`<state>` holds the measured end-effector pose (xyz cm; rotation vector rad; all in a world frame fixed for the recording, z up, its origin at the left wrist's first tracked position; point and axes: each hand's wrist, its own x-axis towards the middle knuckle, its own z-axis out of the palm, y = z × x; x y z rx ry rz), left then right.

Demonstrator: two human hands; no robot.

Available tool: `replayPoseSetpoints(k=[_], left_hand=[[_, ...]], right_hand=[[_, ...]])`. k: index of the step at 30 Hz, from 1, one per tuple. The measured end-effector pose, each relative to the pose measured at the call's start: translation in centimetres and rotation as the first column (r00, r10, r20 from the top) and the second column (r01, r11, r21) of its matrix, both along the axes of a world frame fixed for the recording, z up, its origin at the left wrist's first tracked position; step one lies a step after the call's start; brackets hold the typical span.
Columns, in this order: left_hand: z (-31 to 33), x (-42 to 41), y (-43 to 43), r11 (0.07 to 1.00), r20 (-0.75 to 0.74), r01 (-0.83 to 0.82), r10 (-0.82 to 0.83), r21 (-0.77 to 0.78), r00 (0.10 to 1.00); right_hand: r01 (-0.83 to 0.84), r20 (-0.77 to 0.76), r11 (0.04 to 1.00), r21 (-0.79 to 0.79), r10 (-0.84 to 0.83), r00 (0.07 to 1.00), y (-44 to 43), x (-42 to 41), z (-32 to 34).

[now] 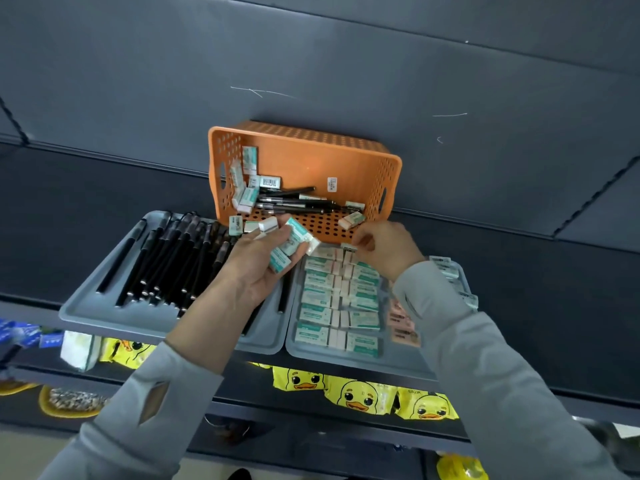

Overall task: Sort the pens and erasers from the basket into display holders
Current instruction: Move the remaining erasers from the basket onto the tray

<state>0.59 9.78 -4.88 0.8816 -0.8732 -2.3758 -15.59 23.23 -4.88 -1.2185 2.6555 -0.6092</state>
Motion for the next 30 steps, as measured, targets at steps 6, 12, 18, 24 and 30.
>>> replayPoseSetpoints(k=[6, 12, 18, 24, 30], left_hand=[[0.2, 0.0, -0.1, 1.000, -0.011, 0.006, -0.006, 0.001, 1.000], [0.1, 0.0, -0.2, 1.000, -0.028, 0.010, -0.010, 0.002, 1.000], [-0.1, -0.4, 0.0, 0.998, 0.002, 0.053, -0.053, -0.026, 0.999], [0.0, -1.6, 0.7, 0.996, 0.008, 0.088, -0.088, -0.007, 0.996], [0.1, -2.2, 1.2, 0.993, 0.036, 0.118, -0.118, -0.003, 0.992]], right_hand=[[-0.063, -0.141, 0.996, 0.056, 0.070, 0.988, -0.7, -0.4, -0.5], [-0.051, -0.170, 0.992, 0.117, 0.071, 0.983, -1.3, -0.7, -0.3], [-0.024, -0.161, 1.000, -0.011, 0.022, 0.987, 0.8, -1.2, 1.4], [-0.032, -0.059, 0.986, 0.166, 0.043, 0.997, 3.3, -1.6, 1.7], [-0.111, 0.024, 0.964, 0.243, 0.108, 0.994, 2.9, -1.5, 1.5]])
